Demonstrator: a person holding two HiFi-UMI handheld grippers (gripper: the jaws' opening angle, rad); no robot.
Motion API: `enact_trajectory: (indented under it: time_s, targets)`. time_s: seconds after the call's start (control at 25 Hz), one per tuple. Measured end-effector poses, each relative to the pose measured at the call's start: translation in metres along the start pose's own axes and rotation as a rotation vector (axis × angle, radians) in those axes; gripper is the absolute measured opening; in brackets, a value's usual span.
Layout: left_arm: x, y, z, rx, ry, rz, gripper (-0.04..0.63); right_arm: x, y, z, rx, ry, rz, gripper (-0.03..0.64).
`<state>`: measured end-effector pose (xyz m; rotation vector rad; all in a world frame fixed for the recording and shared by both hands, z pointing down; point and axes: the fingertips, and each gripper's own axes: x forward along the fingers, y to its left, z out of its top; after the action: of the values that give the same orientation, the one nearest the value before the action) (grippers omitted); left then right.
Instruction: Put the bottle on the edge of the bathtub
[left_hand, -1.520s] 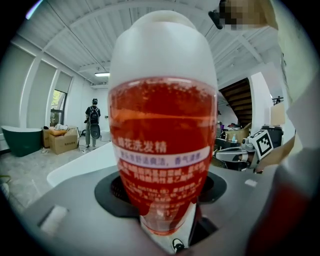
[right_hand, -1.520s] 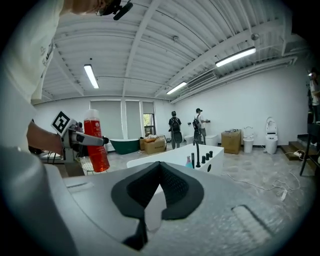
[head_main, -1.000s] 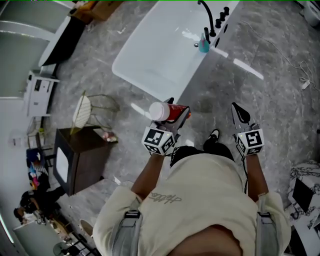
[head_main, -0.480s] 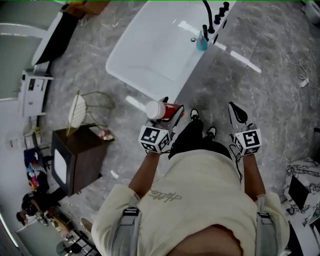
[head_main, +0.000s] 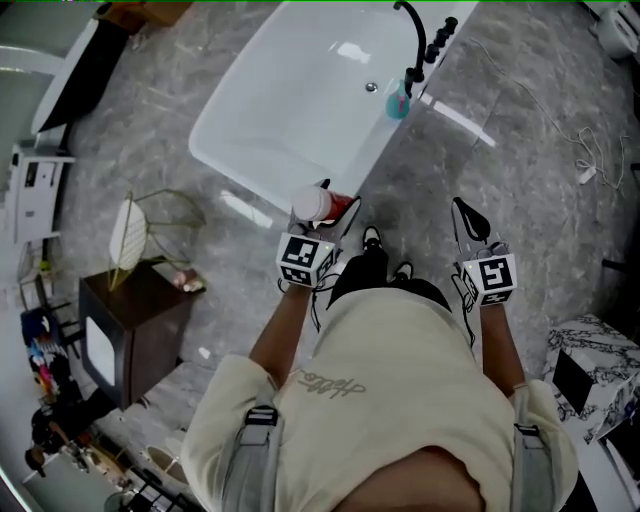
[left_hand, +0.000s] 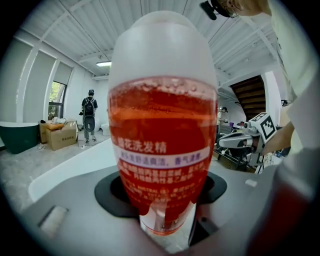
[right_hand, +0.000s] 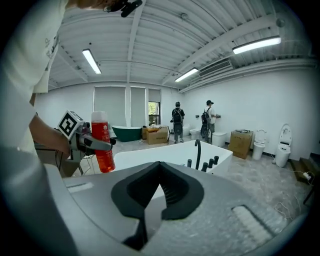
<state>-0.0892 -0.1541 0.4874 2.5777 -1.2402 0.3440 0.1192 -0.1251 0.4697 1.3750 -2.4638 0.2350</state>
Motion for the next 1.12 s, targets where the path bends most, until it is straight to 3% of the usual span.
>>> enact_trajectory:
  time_s: [0.36,0.72,0.92,1.12]
  targets:
    - [0.049,0.052,-0.035,-0.012,0.041,0.007,0.301,0.034,-0.009,0.006,0.003,0.029,-0.042,0.002]
    - [0.124,0.082,-0.109,-0.021,0.149,0.084,0.301,0.042,-0.019,-0.062,0.122,0.204,0.012,0.002]
    - [0.168,0.102,-0.154,0.007,0.18,0.116,0.301,0.043,-0.038,-0.09,0.148,0.263,0.017,0.002]
    - [0.197,0.108,-0.19,-0.012,0.221,0.137,0.301,0.036,-0.052,-0.107,0.137,0.323,0.031,0.002]
